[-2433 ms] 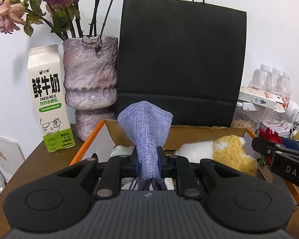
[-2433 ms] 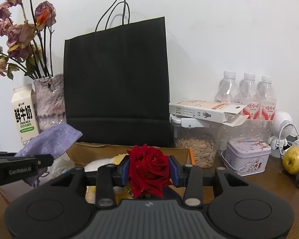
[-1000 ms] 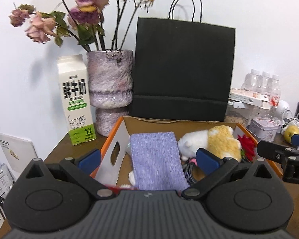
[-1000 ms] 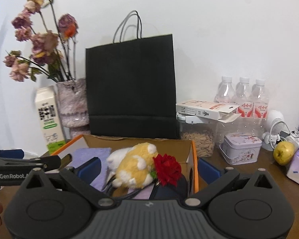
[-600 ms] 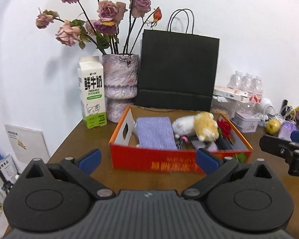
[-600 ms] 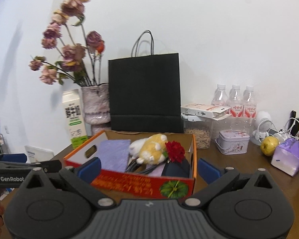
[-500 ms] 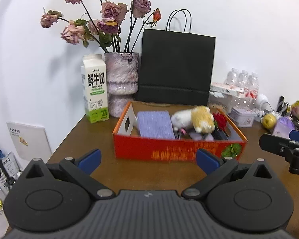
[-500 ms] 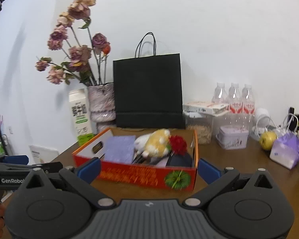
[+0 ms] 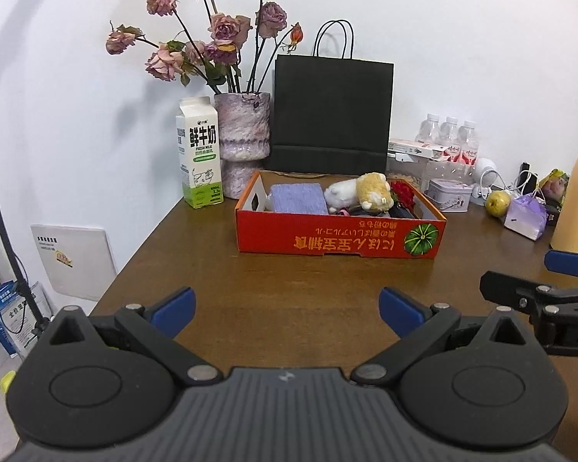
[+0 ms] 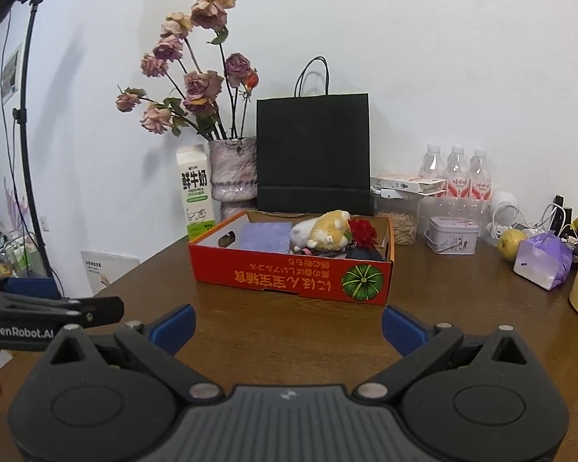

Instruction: Organize objects

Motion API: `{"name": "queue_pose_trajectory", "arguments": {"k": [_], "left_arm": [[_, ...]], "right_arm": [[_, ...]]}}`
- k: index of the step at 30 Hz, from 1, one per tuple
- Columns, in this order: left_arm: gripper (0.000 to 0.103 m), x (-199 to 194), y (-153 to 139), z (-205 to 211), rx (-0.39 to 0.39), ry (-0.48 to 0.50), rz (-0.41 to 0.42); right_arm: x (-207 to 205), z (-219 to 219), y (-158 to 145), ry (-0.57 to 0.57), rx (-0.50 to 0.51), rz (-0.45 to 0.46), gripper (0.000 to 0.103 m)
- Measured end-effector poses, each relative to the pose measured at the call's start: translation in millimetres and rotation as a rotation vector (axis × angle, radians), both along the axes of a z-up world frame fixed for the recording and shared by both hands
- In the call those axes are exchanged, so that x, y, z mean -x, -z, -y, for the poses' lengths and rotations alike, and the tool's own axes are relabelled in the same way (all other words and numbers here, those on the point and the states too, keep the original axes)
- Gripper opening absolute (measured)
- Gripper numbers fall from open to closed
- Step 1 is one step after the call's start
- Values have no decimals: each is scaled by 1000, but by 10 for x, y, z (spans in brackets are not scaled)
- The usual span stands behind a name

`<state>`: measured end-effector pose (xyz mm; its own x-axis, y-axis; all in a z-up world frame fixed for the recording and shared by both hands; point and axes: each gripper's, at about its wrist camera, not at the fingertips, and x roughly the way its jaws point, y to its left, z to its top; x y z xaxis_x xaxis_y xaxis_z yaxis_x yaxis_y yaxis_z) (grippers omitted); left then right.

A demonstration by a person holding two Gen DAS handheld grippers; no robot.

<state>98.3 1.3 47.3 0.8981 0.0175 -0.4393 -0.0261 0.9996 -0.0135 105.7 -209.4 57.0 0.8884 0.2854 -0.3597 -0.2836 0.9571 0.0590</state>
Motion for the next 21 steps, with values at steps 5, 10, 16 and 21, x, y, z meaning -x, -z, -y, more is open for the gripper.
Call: {"name": "queue_pose_trajectory", "arguments": {"k": [5,10,16,21], "left_arm": [[103,112,7,8,2,-3,-1],[103,174,3,7,-1,-8,0],[103,215,-14,3,-3,-13,1],[103,224,-18,-5,-1,-16,1]], "right_arm": [[110,18,-30,0,-6,9,103],[175,12,-48,-3,-2,15,103],[218,10,-51,-4,0,16,103],[247,4,-47,-6,3,18,103]]}}
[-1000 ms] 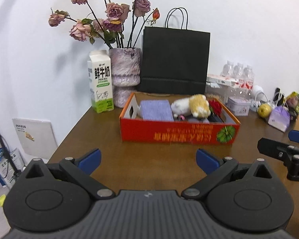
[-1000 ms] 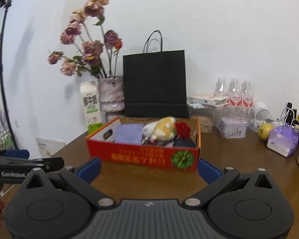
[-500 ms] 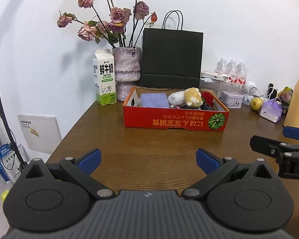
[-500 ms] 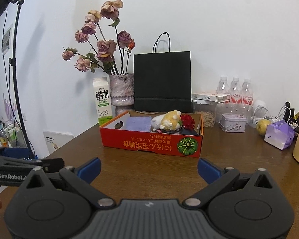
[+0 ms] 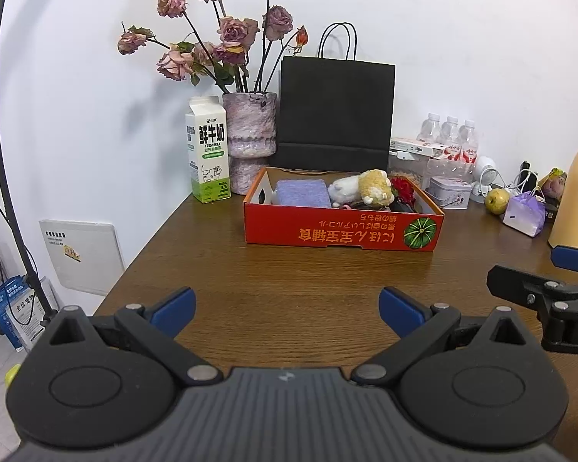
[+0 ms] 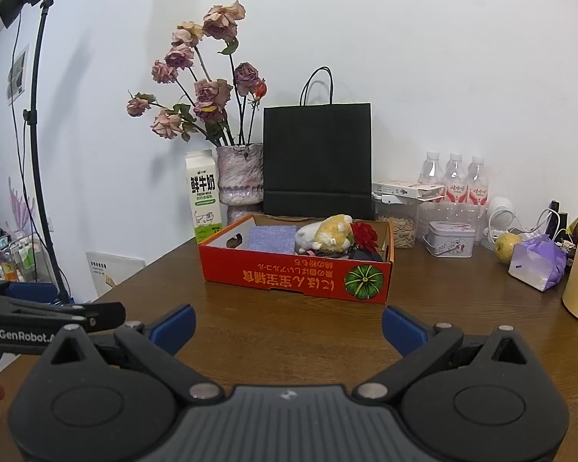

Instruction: Organize objects

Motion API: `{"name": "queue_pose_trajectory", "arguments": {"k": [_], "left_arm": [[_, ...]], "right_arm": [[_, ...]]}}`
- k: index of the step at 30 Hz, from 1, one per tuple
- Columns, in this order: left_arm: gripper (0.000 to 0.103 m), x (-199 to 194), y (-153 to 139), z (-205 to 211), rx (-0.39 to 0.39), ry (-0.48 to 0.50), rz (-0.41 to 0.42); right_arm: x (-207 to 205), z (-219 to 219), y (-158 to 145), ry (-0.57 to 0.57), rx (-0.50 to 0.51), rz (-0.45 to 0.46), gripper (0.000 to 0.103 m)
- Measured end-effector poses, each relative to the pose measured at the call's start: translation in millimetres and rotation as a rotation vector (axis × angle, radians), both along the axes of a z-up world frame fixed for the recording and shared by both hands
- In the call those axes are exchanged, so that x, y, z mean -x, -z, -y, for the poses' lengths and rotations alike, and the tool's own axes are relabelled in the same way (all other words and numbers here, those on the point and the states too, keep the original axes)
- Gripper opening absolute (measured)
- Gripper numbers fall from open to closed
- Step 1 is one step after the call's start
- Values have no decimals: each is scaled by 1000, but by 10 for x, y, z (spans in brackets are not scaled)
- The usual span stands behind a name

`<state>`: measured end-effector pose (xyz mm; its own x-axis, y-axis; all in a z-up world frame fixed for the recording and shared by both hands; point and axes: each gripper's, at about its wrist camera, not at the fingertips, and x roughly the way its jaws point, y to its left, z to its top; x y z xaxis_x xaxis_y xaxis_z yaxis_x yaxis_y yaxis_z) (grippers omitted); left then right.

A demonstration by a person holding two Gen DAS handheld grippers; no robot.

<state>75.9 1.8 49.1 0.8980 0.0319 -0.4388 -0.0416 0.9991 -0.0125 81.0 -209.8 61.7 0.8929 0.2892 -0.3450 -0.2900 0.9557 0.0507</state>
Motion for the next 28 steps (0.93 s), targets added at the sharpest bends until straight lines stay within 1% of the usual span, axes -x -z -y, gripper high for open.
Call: {"name": "queue_pose_trajectory", "arguments": {"k": [23,28], "left_arm": [[103,69,-6,6,3,15,6],[103,73,1,36,-9,17,2]], "right_arm": [[58,5,0,-1,1,-2,103],[58,4,-1,-1,1,-1,103]]}}
